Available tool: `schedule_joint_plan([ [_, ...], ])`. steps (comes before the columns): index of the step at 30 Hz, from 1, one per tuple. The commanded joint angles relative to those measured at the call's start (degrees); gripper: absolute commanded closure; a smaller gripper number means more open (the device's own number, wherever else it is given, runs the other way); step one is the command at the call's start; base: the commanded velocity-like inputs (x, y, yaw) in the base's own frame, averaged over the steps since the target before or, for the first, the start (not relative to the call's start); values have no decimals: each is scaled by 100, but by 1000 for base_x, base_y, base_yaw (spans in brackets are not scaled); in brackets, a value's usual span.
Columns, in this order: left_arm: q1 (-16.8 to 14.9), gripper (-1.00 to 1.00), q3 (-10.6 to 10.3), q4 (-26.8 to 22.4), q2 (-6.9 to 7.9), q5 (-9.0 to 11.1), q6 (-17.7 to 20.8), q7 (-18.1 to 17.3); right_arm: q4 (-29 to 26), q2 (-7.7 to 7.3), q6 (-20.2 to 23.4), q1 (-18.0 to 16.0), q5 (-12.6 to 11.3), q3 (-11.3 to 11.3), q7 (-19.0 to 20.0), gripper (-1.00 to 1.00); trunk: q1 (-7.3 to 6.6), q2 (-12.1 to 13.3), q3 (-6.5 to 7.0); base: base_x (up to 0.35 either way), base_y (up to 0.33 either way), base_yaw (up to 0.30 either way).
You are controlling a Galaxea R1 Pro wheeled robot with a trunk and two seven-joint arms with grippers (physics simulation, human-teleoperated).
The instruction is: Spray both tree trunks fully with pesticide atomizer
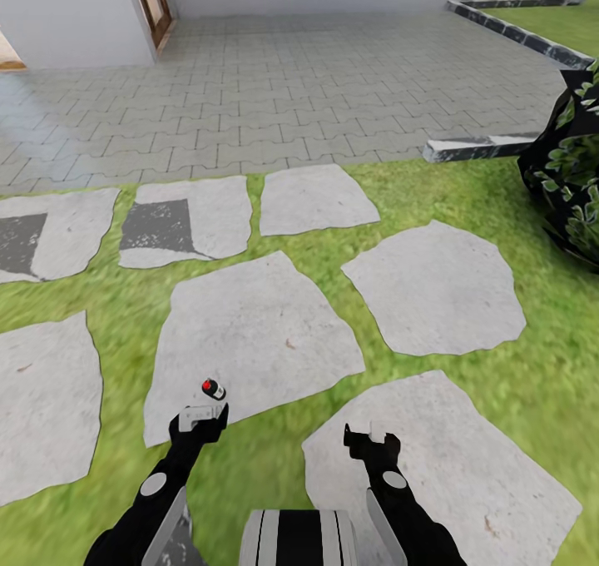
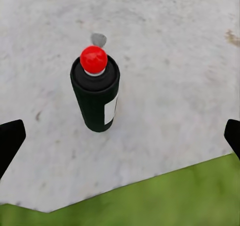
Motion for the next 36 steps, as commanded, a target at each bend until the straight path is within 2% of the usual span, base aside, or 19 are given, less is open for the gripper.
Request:
schedule_joint_plan([
  [1, -2, -100, -27, 2, 8, 61, -21, 43, -10, -4, 23, -1, -55, 24, -44, -100, -1, -1, -3, 13, 0, 0],
  [9, -2, -100, -27, 4, 8, 75, -21, 216, -10, 18, 27, -1, -49, 32, -65, -100, -1, -1, -3, 5, 0, 0],
  [18, -5, -100, -27, 11, 8, 84, -21, 245, -18, 31, 33, -1, -38, 26, -78, -100, -1, -1, -10, 0, 0, 0],
  [36, -7, -100, -27, 1, 8, 76, -21, 246, -10, 31, 33, -1, -37, 24, -79, -100, -1, -1, -161, 0, 0, 0],
])
